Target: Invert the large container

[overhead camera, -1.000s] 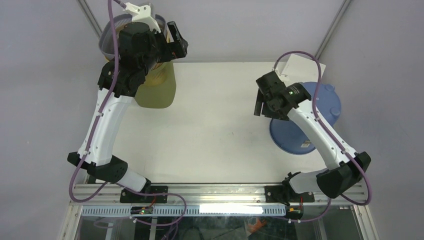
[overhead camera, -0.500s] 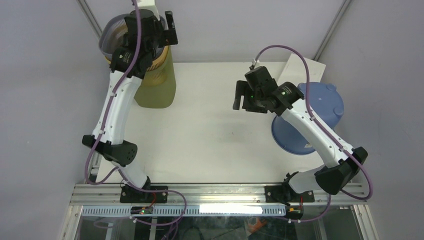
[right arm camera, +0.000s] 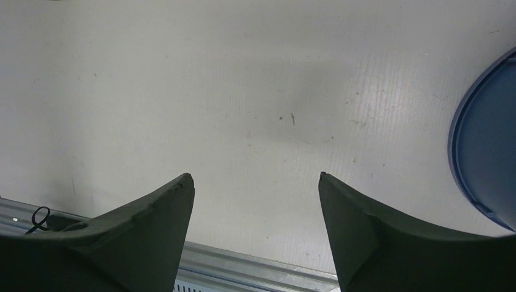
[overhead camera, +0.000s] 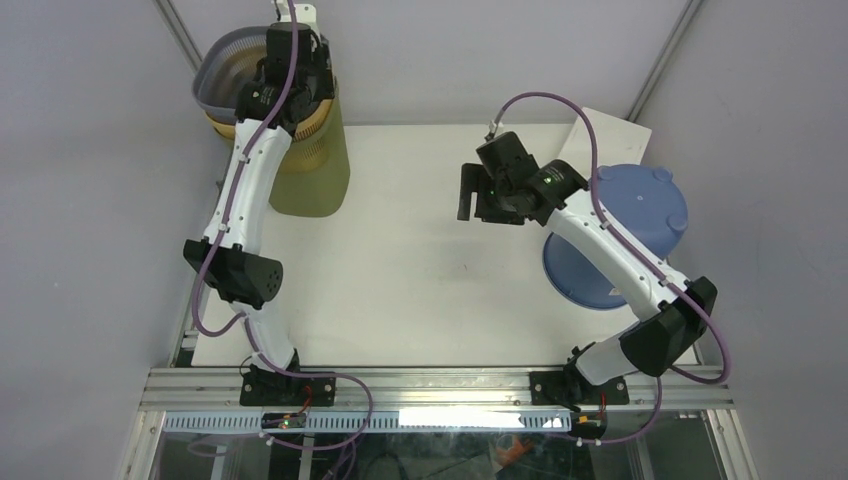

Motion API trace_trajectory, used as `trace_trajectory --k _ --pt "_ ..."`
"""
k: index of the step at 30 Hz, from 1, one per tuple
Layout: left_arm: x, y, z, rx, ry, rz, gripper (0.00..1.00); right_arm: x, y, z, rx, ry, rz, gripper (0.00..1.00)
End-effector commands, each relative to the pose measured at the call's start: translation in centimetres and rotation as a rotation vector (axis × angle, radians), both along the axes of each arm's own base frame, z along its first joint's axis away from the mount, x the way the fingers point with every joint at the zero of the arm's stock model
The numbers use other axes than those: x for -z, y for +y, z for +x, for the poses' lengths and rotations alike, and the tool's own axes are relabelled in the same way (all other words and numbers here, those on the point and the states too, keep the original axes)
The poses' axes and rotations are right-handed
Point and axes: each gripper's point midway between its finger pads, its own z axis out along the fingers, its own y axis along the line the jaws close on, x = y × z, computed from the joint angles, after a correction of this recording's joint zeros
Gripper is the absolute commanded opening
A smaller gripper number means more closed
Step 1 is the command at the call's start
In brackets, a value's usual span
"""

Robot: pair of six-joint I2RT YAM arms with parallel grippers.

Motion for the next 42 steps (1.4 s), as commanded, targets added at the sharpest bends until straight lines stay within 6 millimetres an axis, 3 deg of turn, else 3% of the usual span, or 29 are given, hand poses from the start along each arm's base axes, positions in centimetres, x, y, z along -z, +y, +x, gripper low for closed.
trace_trajectory --k 1,3,7,10,11,17,20,26,30,34,38,42 --pt "-2.5 0.5 -1.3 0.055 -0.045 -0.04 0.35 -1.5 1.5 1.2 -0.027 -0.054 0.053 0.79" --pt "-2.3 0.5 -1.4 0.054 -0.039 -0.041 0.23 -1.5 1.7 1.3 -0.03 -0.051 0.055 0.79" --pt "-3.1 0.5 -2.0 0.054 -0.057 -0.06 0.19 -1.4 2.2 1.5 -0.039 -0.045 0.063 0.79" --pt "-4.4 0.1 -2.8 0.082 -0.085 -0.086 0.01 -1.2 2.7 1.5 -0.051 -0.033 0.074 0.78" --pt "-4.9 -0.1 -3.1 0.091 -0.094 -0.095 0.0 -1.1 2.9 1.5 -0.056 -0.027 0.082 0.78" --pt "-8.6 -1.6 -6.5 0.188 -0.159 -0.189 0.0 -2.8 5.5 2.3 -0.087 -0.032 0.184 0.77" --pt "-9.8 -3.2 -8.7 0.272 -0.151 -0.274 0.0 -4.7 8.1 3.0 -0.116 -0.035 0.302 0.77" --pt "-10.4 -6.2 -12.9 0.422 -0.114 -0.434 0.0 -10.7 14.1 3.5 -0.195 -0.099 0.625 0.73" --pt "-10.9 -8.5 -15.5 0.514 -0.114 -0.504 0.0 -14.0 16.5 4.2 -0.198 -0.143 0.721 0.71" --pt "-9.9 -10.2 -16.9 0.557 -0.095 -0.53 0.0 -16.3 18.6 4.5 -0.223 -0.157 0.775 0.7" --pt "-8.6 -11.0 -17.0 0.55 -0.072 -0.533 0.0 -16.0 20.0 4.0 -0.218 -0.129 0.799 0.69" --pt "-7.8 -11.7 -17.1 0.569 -0.057 -0.549 0.0 -14.2 20.2 4.1 -0.19 -0.088 0.768 0.65"
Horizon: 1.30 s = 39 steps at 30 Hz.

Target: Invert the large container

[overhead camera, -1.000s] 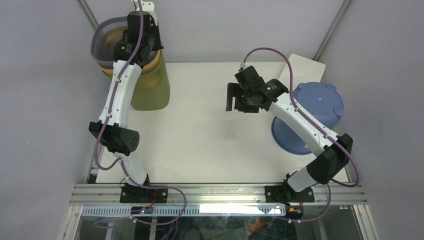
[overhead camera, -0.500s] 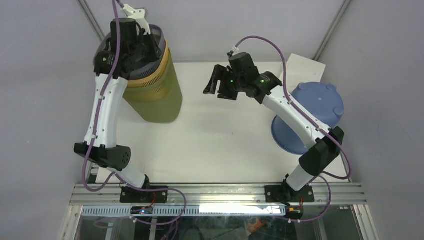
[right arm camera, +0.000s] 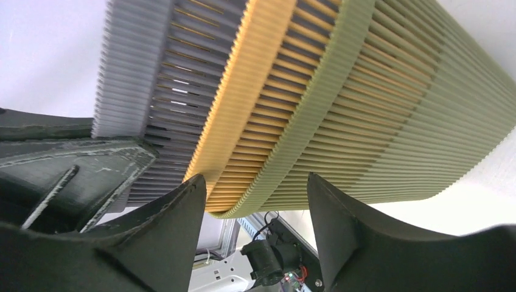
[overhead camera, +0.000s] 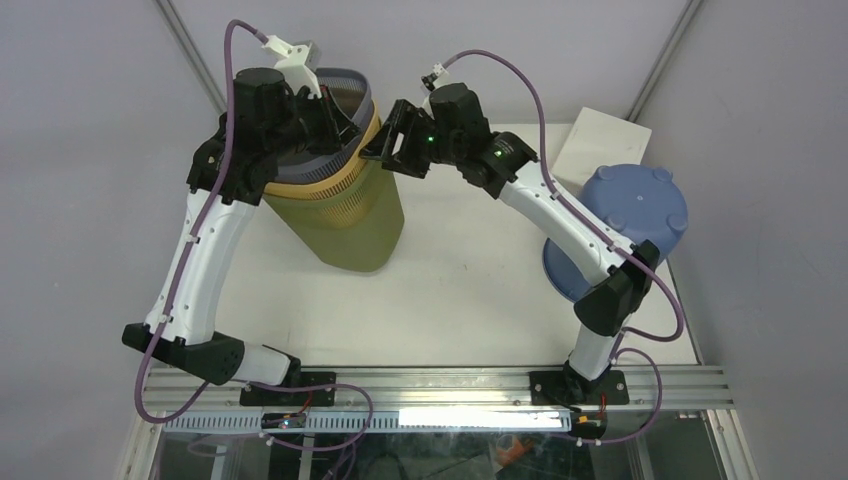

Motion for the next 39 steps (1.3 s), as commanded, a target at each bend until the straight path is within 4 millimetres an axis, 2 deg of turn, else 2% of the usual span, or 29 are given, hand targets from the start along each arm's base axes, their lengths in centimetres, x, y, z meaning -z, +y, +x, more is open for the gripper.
trace_trajectory --k 1,7,13,15,16,19,22,25,32,36,39 --pt "-4.2 -2.0 -0.6 0.052 -0.096 -0.173 0.0 -0.9 0.9 0.0 0.007 0.009 0.044 0.64" --pt "-4.2 -3.3 -0.8 0.081 -0.101 -0.188 0.0 2.0 0.8 0.1 0.031 0.064 0.019 0.59" --pt "-6.2 -5.8 -1.8 0.158 -0.138 -0.21 0.0 5.4 0.8 0.4 0.057 0.125 -0.04 0.53" --pt "-8.5 -6.4 -2.6 0.187 -0.185 -0.231 0.0 6.4 0.6 0.5 0.076 0.153 -0.059 0.51" --pt "-8.7 -7.2 -2.2 0.21 -0.182 -0.234 0.0 6.8 0.5 0.5 0.085 0.167 -0.068 0.51" --pt "-11.4 -8.3 -2.6 0.26 -0.221 -0.264 0.0 8.1 0.4 0.7 0.104 0.205 -0.094 0.51" --pt "-13.8 -8.6 -2.8 0.258 -0.27 -0.269 0.0 9.1 0.5 0.8 0.111 0.231 -0.107 0.51" --pt "-15.2 -8.3 -2.9 0.248 -0.302 -0.281 0.0 9.4 0.6 0.8 0.112 0.235 -0.111 0.51" --pt "-16.2 -6.9 -3.7 0.207 -0.335 -0.278 0.0 9.5 0.4 0.7 0.113 0.233 -0.12 0.51" --pt "-17.3 -5.5 -4.4 0.165 -0.385 -0.256 0.0 7.5 0.5 0.5 0.085 0.19 -0.092 0.51" --pt "-18.0 -4.1 -4.4 0.11 -0.43 -0.219 0.0 5.2 0.3 0.2 0.062 0.14 -0.062 0.51"
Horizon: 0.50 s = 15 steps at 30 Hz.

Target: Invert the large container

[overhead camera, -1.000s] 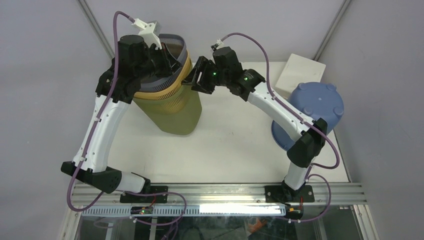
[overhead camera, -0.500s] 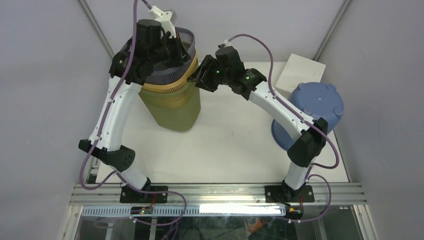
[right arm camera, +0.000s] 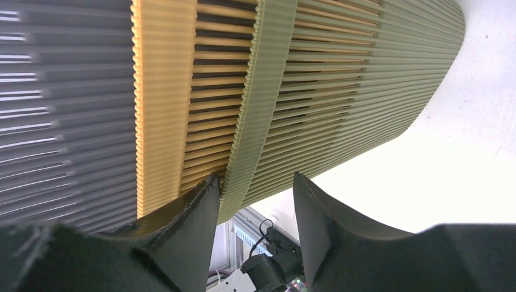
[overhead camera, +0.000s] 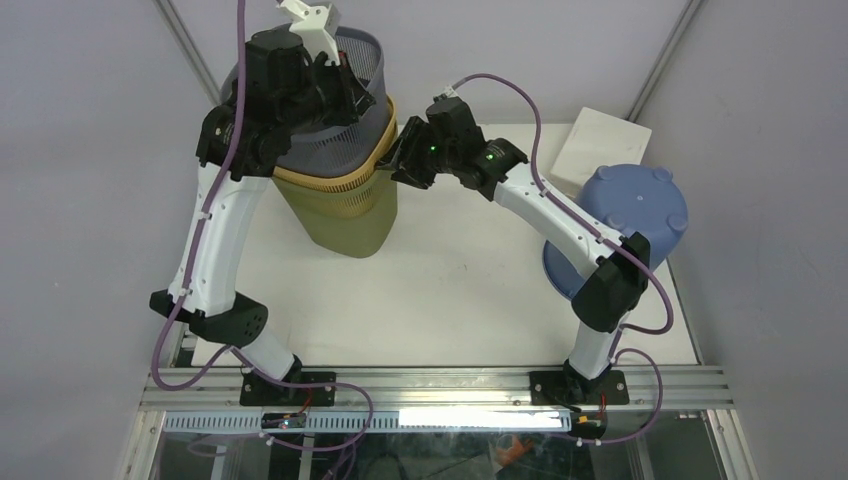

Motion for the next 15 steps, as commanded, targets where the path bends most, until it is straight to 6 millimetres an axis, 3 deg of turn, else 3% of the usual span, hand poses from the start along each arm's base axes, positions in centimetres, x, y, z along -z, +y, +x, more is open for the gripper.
trace_trajectory --k 1,8,15 --pt "-13.2 0.1 -5.7 0.083 -0.357 -0.238 0.0 -2.2 1.1 -1.8 -0.086 -0.065 0.015 0.52" --pt "-15.1 3.0 -5.6 -0.038 -0.464 -0.181 0.0 -8.5 -0.8 -2.8 -0.086 -0.217 0.087 0.58" --pt "-16.7 3.8 -6.1 -0.059 -0.53 -0.182 0.0 -12.4 -1.7 -3.0 -0.064 -0.287 0.188 0.65"
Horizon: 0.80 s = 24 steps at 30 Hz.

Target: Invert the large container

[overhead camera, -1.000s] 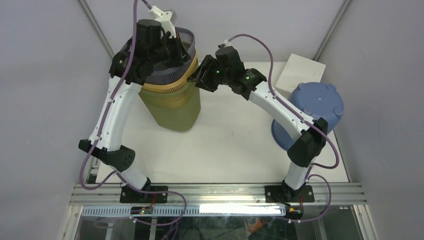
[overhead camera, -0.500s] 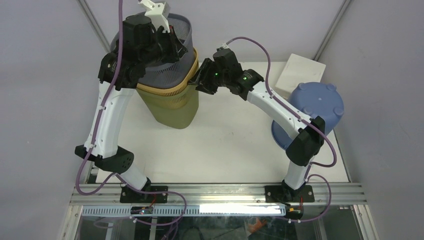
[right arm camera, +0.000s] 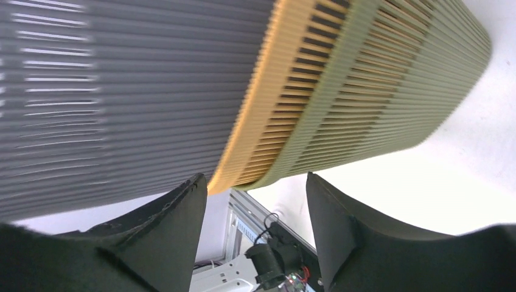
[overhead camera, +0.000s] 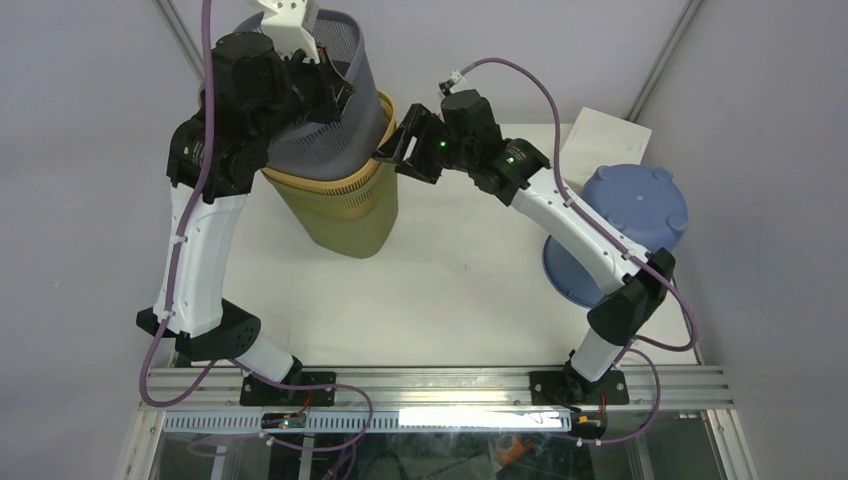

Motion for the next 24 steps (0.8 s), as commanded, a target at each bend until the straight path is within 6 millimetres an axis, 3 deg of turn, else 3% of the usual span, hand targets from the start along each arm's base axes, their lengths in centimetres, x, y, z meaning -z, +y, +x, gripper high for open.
trace_trajectory --k 1,6,13,24 --pt "-12.8 1.2 -4.3 0.035 -0.385 -0.232 0.0 -8.0 -0.6 -0.9 -0.012 -0.165 0.171 0.65" --pt "-15.1 2.3 -5.5 0.02 -0.465 -0.251 0.0 -6.3 0.8 0.1 -0.027 -0.117 0.162 0.66" --pt "-17.5 3.3 -7.2 0.025 -0.558 -0.274 0.0 -0.9 2.0 1.1 -0.005 0.017 0.104 0.64" --pt "-18.8 0.5 -7.8 0.173 -0.608 -0.299 0.0 -0.2 5.0 2.0 -0.019 0.047 0.165 0.61"
